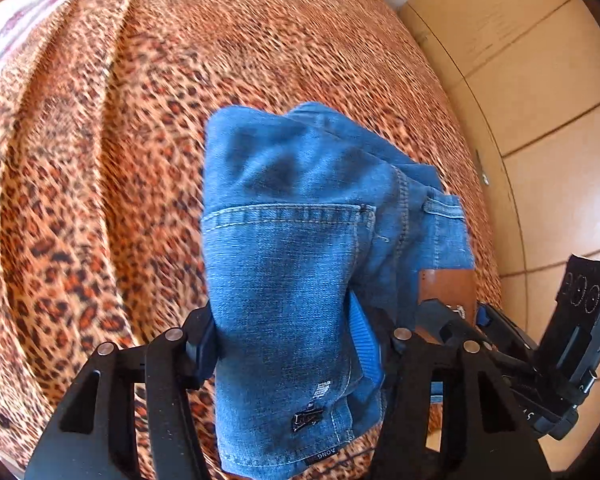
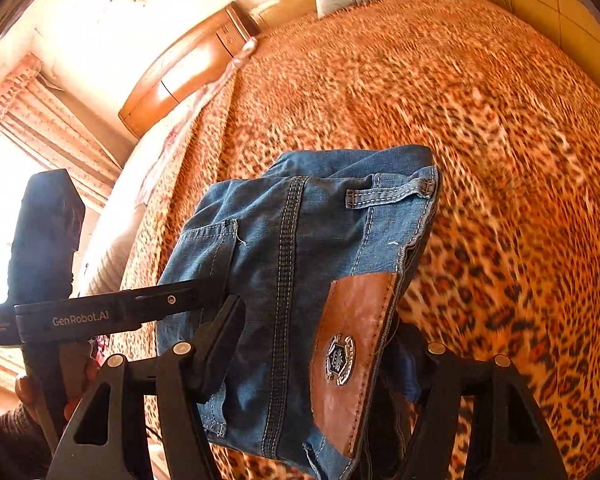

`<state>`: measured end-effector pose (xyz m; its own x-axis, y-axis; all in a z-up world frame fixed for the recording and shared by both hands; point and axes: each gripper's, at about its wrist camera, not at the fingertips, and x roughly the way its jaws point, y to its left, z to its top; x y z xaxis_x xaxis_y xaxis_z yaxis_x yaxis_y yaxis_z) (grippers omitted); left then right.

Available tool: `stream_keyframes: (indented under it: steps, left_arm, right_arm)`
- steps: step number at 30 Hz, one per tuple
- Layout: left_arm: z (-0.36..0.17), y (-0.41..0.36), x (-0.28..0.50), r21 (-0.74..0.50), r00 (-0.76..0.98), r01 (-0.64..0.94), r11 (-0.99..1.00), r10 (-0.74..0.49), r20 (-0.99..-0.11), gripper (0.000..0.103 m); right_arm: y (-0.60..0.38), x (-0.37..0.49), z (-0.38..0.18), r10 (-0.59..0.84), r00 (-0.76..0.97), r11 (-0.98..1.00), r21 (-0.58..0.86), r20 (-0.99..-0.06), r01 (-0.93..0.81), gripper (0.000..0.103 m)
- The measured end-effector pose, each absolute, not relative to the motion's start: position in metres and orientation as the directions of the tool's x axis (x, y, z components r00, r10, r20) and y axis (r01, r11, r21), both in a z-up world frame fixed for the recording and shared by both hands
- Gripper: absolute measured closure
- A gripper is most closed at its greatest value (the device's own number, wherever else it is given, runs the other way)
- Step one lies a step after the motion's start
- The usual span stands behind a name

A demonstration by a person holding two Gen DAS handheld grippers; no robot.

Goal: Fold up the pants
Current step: 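Release the jeans and lift both grippers away from the bundle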

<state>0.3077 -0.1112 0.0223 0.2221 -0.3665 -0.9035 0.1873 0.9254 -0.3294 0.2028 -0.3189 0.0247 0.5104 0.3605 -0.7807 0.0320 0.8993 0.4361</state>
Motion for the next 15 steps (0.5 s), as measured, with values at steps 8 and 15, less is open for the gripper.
stream_keyframes:
  steps: [8,15]
  left_arm:
    - [-0.006,-0.070,0.315,-0.036,0.300,0.068,0.997,-0.055,-0.952,0.041]
    - [-0.008,-0.077,0.278,0.046,0.392,0.004,0.999,0.041,-0.919,0.040]
  right_arm:
    - [-0.338,0.249,0.004,0.062,0.391,0.950,0.174,-0.918,0.258,0.023]
    - [-0.315,0.214,0.015,-0.083,0.407,0.947,0.055,-0.910,0.317,0.013]
